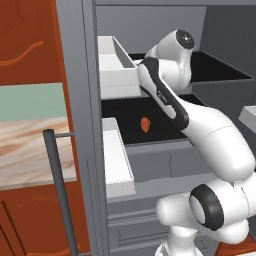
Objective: Gather the sweet potatos from the fridge and place them on a tray on the dining counter. Then gather the steaks from the fridge and place them on the other tray.
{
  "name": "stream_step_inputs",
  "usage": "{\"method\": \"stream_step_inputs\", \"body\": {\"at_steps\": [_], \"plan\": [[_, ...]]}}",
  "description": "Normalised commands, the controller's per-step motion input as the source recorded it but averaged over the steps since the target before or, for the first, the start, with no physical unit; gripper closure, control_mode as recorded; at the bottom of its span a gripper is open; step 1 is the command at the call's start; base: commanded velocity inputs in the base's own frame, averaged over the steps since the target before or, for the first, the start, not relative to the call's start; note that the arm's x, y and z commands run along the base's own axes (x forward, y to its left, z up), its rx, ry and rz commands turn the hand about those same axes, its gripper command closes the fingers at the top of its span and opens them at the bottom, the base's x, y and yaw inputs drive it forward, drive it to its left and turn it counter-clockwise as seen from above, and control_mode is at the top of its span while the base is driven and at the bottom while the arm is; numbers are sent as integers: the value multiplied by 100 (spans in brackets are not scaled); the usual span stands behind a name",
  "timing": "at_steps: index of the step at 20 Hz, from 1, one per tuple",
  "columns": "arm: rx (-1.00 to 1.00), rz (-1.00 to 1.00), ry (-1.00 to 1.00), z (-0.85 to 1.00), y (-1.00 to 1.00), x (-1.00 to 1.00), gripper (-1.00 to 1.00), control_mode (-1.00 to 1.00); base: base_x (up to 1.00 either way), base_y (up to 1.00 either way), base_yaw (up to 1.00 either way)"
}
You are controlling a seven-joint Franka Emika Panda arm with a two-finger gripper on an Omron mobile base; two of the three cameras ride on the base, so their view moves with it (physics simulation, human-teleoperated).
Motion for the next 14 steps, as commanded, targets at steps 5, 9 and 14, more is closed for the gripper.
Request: {"method": "stream_step_inputs", "body": {"at_steps": [5,9,14], "plan": [[0,0,6,0,16,30,-100,-100,0,0,0],[0,0,5,0,3,14,-100,-100,0,0,0],[0,0,3,0,0,11,-100,-100,0,0,0]]}}
